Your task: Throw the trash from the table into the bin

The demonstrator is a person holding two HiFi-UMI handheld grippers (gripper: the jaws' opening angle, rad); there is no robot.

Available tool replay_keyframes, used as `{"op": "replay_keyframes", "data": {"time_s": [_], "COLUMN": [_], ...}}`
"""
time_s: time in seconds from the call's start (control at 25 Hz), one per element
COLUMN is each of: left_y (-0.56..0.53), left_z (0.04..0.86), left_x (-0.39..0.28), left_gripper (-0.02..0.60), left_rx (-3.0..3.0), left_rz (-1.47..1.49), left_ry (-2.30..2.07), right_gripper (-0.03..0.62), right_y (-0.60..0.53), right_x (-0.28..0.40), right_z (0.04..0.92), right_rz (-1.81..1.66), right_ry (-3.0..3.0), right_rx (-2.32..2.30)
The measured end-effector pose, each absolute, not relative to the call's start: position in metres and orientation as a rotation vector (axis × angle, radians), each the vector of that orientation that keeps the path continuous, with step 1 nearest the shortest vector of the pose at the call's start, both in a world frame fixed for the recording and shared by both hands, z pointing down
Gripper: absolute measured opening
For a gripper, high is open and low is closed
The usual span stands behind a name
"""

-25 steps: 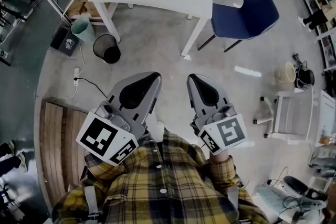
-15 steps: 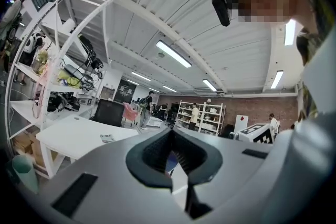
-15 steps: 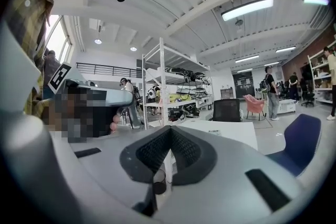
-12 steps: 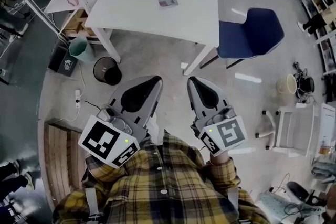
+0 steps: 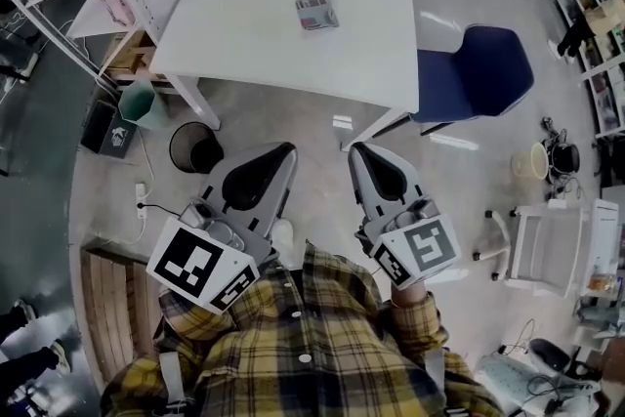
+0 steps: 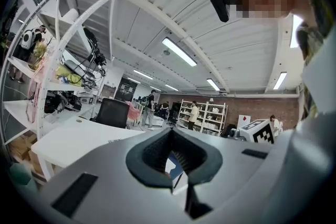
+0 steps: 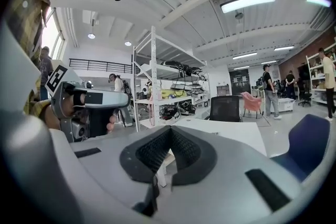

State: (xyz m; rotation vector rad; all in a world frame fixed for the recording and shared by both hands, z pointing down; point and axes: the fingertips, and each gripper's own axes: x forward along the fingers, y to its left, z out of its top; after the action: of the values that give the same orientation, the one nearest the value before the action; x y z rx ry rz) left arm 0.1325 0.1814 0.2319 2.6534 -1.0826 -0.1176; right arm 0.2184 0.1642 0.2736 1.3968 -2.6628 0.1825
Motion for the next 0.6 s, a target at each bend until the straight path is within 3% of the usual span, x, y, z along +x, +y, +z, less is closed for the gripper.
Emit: {"op": "replay_keyframes", "data": {"time_s": [0.6], "left_y": [0.062], "left_z": [0.242], "left_x": [0.129], "left_gripper": [0.008], "left_rx": [2.620], "left_rz": [-0.142], "left_ry": [-1.130], "right_gripper": [-0.002], "right_y": [0.038], "right_x": [0.218], "right_z": [0.291], "right_rz": [0.212], "right_ry": [-2.652], "right_rx": [1.339]}}
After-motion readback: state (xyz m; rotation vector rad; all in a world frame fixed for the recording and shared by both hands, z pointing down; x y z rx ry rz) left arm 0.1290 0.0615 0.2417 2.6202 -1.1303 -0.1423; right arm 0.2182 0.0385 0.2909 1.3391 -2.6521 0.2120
